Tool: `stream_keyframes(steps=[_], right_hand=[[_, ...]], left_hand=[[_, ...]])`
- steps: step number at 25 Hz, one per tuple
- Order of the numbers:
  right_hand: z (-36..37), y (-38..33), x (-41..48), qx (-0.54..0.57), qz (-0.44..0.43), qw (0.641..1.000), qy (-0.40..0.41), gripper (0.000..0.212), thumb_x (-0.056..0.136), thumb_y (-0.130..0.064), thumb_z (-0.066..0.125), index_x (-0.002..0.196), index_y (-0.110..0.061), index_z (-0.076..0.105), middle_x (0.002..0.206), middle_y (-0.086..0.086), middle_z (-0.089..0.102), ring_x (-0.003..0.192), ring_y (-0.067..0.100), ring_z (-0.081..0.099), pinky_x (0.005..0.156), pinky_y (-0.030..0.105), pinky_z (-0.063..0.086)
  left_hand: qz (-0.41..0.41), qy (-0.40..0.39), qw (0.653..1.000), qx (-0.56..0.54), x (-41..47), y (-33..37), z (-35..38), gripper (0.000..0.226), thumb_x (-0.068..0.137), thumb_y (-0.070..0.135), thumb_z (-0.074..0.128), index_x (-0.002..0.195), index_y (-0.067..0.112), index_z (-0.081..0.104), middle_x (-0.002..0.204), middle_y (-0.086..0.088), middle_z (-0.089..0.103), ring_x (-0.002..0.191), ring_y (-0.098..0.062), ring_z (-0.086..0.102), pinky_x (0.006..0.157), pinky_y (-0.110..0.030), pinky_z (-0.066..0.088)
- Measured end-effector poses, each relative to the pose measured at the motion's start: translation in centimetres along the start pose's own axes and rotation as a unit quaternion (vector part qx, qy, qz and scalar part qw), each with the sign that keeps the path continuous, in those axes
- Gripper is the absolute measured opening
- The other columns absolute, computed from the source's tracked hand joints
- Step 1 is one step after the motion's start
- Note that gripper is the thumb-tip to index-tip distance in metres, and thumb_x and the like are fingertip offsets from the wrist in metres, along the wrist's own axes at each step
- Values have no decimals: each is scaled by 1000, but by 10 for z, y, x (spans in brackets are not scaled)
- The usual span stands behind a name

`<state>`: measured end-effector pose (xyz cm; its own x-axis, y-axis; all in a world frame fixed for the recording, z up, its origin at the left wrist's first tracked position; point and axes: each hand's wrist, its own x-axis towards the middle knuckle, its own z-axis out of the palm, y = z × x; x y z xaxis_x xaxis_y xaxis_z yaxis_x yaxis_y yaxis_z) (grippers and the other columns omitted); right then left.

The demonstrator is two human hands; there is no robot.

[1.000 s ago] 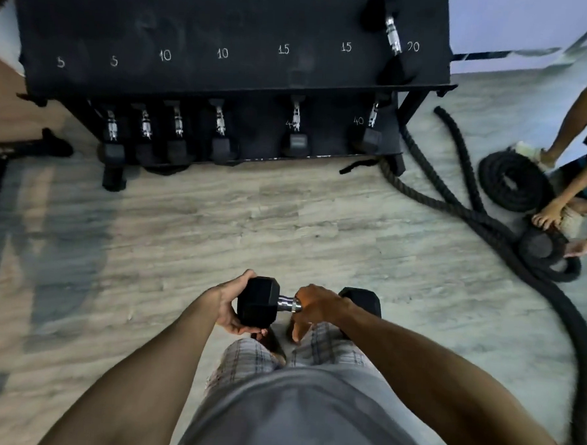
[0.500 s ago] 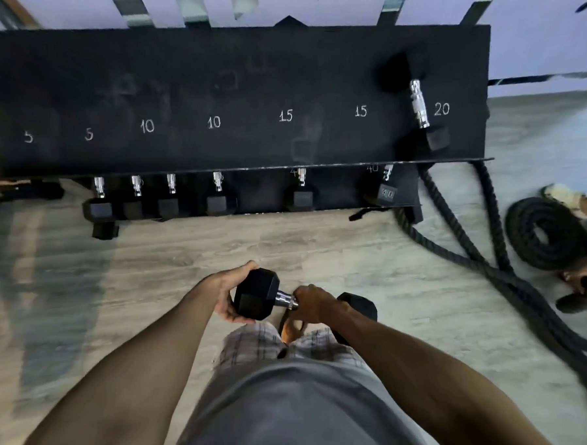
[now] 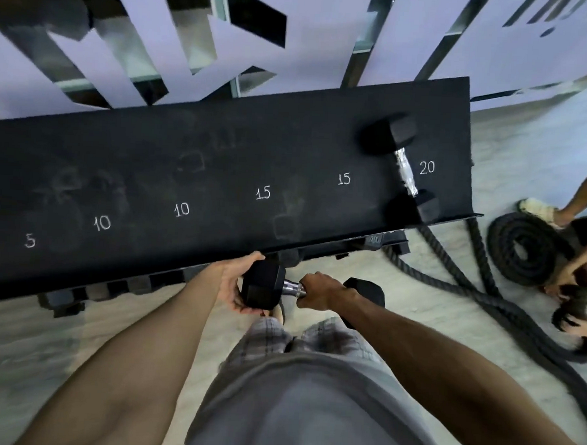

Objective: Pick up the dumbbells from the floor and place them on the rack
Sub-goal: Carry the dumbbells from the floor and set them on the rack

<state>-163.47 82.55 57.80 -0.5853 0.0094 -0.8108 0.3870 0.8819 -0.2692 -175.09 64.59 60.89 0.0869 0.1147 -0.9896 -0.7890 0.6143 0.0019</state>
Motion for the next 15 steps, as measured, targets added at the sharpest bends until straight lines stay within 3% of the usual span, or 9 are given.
stream_keyframes(steps=[6,10,15], right_hand=[[-88,3,44,3,12,1000,24,32,74,-35,68,99,-15,68,97,11,70,91,32,66,66,30,43],[-129,18,74,-24,3,1000,16,35,77,-34,68,106,-15,69,102,11,71,94,32,67,72,32,48],[-162,46,102,-71,-37,997,-2,42,78,-37,66,111,-12,63,114,13,65,108,33,62,83,36,49]], left_hand=[[5,-23,1000,18,-8,106,-20,61,79,63,57,111,11,52,109,-26,66,88,-43,69,79,-41,52],[-11,-26,1000,2,2,148,-18,70,75,65,57,122,12,53,123,-24,61,91,-44,70,73,-38,54],[-20,-18,996,-87,13,173,2,66,77,59,60,121,10,51,123,-24,57,101,-46,65,63,-43,58]])
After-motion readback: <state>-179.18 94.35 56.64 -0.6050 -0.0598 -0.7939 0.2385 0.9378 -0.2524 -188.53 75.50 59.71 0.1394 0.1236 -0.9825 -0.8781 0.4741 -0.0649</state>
